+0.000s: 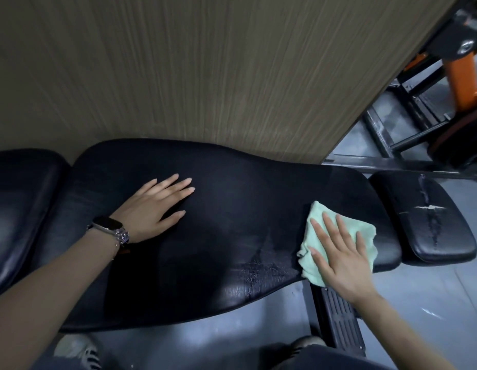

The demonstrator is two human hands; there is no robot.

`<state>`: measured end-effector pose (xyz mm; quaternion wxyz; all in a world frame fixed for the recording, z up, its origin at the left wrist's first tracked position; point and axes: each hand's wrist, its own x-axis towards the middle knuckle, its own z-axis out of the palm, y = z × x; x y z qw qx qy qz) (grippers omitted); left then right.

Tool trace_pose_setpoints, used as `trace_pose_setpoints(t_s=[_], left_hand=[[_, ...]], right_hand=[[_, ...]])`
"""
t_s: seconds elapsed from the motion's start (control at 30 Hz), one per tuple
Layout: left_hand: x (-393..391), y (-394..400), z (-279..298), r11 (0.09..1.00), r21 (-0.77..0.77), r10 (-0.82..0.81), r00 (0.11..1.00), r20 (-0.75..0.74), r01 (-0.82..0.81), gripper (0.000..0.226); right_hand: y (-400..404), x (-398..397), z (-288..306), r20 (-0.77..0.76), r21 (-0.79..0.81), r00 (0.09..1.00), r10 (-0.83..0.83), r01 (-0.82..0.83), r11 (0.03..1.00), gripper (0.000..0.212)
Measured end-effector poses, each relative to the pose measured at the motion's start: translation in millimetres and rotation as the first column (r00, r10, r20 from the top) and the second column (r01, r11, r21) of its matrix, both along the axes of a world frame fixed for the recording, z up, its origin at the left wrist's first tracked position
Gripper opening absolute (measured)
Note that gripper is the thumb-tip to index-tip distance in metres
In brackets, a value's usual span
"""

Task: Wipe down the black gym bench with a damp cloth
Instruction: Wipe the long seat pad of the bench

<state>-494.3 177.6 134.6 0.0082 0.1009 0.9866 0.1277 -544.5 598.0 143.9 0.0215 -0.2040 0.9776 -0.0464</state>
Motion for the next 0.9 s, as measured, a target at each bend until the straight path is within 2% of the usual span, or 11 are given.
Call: trace_pose_setpoints(t_s=[0.2, 0.63, 0.9], left_hand=[[4, -10, 1, 1.0, 0.004, 0.004, 1.0, -0.002, -0.004, 0.064], [8, -25, -1, 1.0, -0.01, 0.024, 1.0, -0.005, -0.024, 0.063], [10, -25, 0, 0.999, -0.029, 0.026, 1.0, -0.018, -0.026, 0.063]], right_hand=[[-54, 31, -6, -0.069, -0.006, 0.989, 0.128, -0.128, 0.992, 0.058], [-177, 84, -7, 0.003, -0.037, 0.94, 0.342, -0.342, 0.939, 0.057], [-170, 80, -7, -0.012, -0.066, 0.924, 0.383, -0.383, 0.922, 0.056]])
